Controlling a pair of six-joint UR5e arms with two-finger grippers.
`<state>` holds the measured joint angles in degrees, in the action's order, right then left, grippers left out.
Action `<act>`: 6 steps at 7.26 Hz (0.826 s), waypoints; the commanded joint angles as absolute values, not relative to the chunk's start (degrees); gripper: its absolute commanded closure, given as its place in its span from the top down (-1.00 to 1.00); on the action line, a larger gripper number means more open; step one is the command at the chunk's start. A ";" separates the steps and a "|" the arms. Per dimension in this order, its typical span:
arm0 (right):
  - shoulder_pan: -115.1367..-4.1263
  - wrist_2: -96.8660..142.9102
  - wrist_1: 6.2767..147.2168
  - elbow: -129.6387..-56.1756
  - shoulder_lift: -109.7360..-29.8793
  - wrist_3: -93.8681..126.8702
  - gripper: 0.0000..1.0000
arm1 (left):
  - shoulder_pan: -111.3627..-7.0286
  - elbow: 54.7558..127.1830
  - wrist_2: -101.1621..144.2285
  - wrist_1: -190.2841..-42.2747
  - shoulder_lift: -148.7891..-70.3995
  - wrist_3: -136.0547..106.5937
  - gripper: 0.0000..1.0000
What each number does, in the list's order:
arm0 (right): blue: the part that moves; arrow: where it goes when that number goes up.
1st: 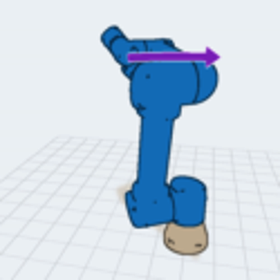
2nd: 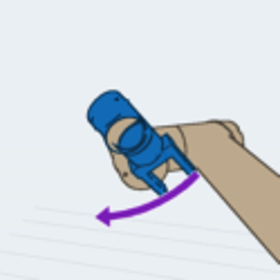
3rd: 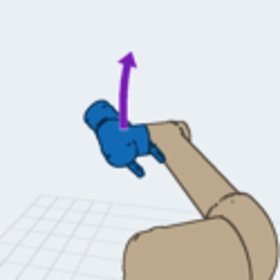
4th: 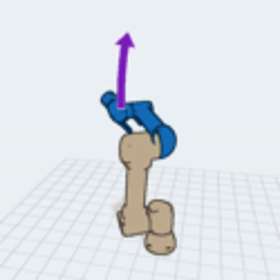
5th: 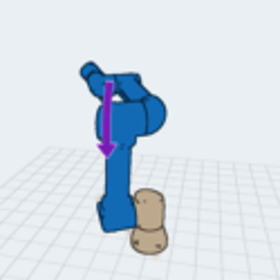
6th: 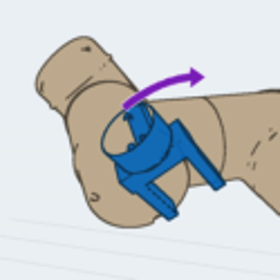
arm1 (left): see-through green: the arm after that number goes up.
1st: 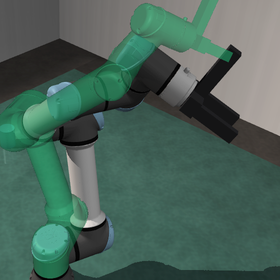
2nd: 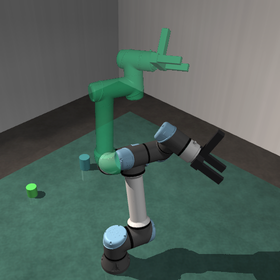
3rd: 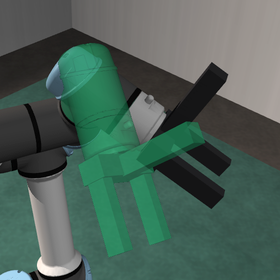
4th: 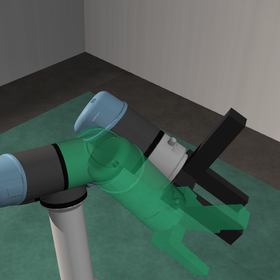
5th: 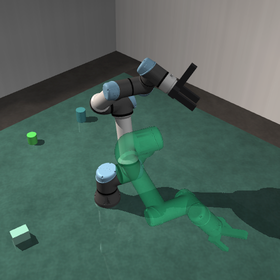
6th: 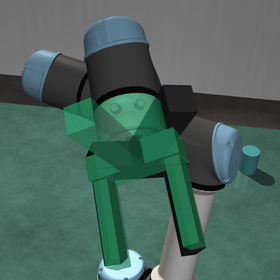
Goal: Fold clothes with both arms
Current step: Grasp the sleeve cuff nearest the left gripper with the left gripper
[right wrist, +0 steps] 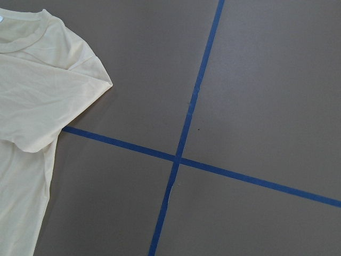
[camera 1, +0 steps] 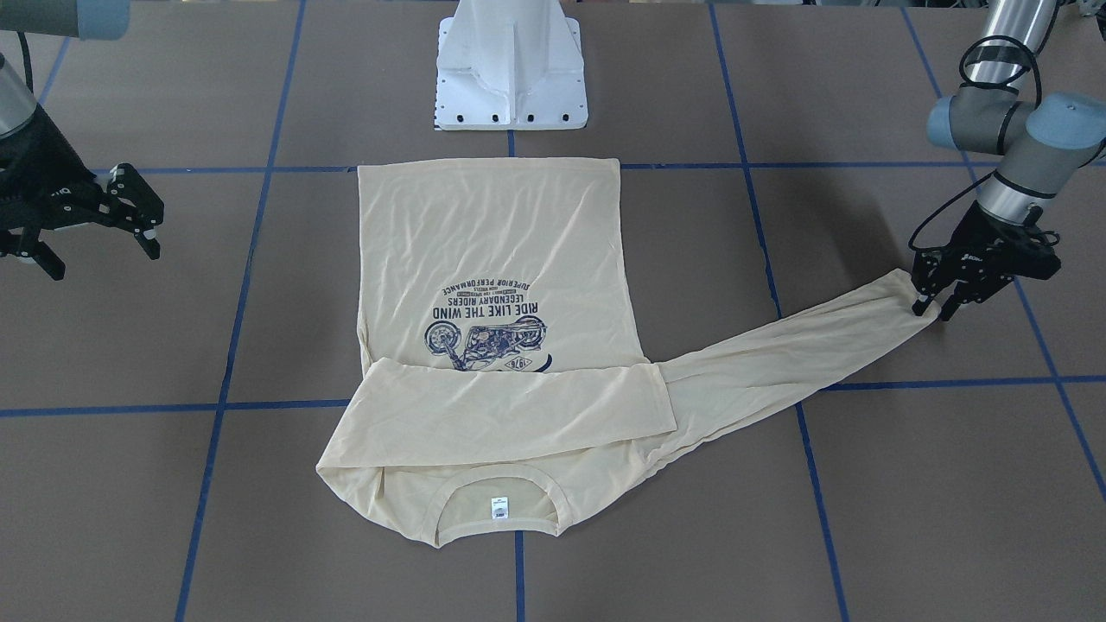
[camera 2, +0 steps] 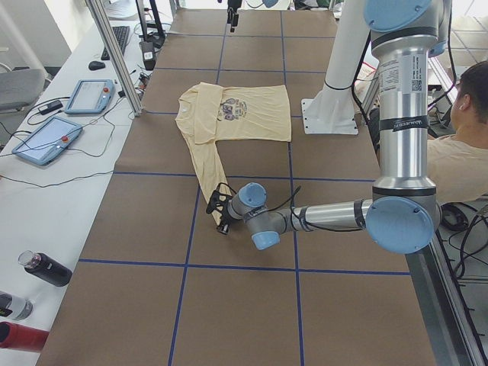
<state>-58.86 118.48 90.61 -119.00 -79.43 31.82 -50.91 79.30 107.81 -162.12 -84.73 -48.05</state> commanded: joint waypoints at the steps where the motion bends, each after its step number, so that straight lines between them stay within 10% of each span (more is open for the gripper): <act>1: -58.80 118.48 90.62 -119.00 -79.37 31.82 1.00 | -50.89 79.54 107.93 -162.25 -84.64 -47.99 -1.00; 6: -58.80 118.48 90.62 -118.65 -79.19 31.82 1.00 | -52.99 90.48 114.70 -144.42 -90.57 -47.81 -1.00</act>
